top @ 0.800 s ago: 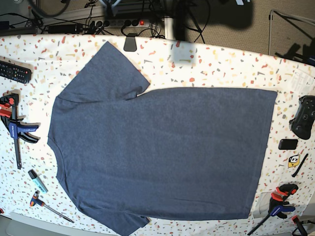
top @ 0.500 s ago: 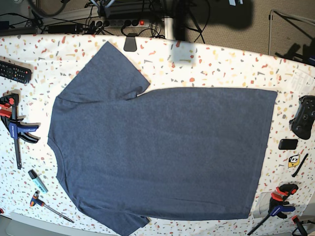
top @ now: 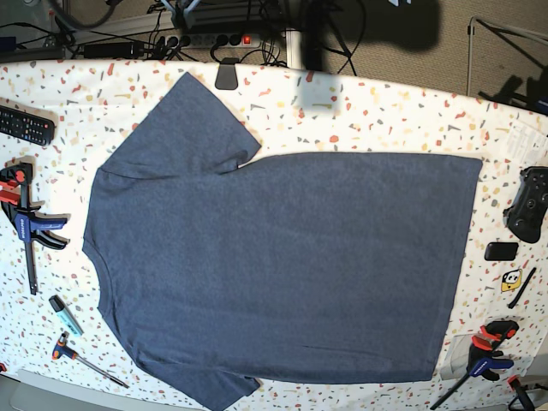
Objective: Fold the T-shirt properly
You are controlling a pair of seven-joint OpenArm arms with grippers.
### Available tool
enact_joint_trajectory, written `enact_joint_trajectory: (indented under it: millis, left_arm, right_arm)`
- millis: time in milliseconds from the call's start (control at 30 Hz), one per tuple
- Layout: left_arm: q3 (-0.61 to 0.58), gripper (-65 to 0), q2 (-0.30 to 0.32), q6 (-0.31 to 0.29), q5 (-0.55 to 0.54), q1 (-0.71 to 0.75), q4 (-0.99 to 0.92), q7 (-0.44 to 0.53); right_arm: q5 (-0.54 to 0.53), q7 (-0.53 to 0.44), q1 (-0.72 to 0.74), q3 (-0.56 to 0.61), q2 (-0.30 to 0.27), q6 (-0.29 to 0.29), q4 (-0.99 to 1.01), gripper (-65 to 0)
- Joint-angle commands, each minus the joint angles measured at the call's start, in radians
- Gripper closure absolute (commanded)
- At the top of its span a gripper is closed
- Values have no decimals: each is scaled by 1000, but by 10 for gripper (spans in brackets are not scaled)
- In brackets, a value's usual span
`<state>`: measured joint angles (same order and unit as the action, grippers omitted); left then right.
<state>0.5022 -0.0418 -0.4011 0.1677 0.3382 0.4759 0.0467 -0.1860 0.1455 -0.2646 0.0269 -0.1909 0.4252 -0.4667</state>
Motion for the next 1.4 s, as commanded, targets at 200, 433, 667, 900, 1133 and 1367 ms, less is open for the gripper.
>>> enact_joint_trajectory:
  millis: [200, 433, 667, 900, 1133, 1367]
  left_arm:
    - [0, -217, 18, -10, 1, -2, 24, -48]
    - [0, -217, 18, -11, 1, -9, 52, -85]
    - [0, -217, 18, -11, 1, -8, 52, -108]
    - [0, -217, 18, -11, 1, -8, 52, -108]
    - [0, -217, 18, -11, 1, -8, 52, -111]
    - [0, -217, 18, -10, 1, -8, 52, -111]
  right_arm:
    - [0, 40, -10, 0, -5, 8, -7, -194]
    - [0, 53, -10, 0, -5, 8, -7, -194]
    - [0, 53, -10, 0, -5, 8, -7, -194]
    - [0, 53, -10, 0, -5, 8, -7, -193]
    - [0, 53, -10, 0, -5, 8, -7, -193]
    - [0, 49, -10, 0, -6, 8, -7, -194]
